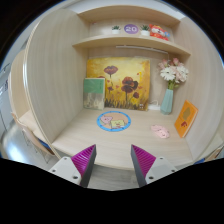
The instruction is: Arrange mouse
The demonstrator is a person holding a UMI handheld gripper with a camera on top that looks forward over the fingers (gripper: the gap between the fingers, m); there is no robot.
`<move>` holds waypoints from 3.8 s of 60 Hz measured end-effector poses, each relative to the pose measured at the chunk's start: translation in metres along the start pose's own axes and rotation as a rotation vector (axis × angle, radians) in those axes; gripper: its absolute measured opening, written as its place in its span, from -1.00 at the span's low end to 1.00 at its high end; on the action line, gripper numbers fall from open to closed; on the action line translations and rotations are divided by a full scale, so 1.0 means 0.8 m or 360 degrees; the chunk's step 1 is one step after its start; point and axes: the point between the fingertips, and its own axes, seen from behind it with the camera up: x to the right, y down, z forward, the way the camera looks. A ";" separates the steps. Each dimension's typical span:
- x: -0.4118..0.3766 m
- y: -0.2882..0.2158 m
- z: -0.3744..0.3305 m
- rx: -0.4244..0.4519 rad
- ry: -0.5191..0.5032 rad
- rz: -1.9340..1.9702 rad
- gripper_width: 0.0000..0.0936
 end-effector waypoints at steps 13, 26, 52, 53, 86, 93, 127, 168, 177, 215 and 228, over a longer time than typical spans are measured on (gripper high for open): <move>0.087 0.073 0.033 -0.0161 0.0164 0.0082 0.46; 0.210 0.114 0.080 -0.0286 0.0359 0.0134 0.46; 0.344 0.072 0.247 -0.0329 0.0385 0.0031 0.44; 0.347 0.069 0.252 -0.0329 0.0383 0.0027 0.44; 0.383 0.016 0.359 -0.0360 0.0280 0.0178 0.18; 0.385 0.015 0.362 -0.0369 0.0318 0.0198 0.12; 0.264 -0.294 0.296 -0.0007 0.0451 0.0178 -0.16; 0.024 -0.052 0.467 -0.0512 0.0253 0.0144 -0.17; 0.025 -0.046 0.469 -0.0502 0.0250 0.0167 -0.13; 0.018 -0.186 0.269 -0.0224 0.0190 0.0202 0.82; 0.013 -0.195 0.165 -0.0133 0.0147 0.0201 0.82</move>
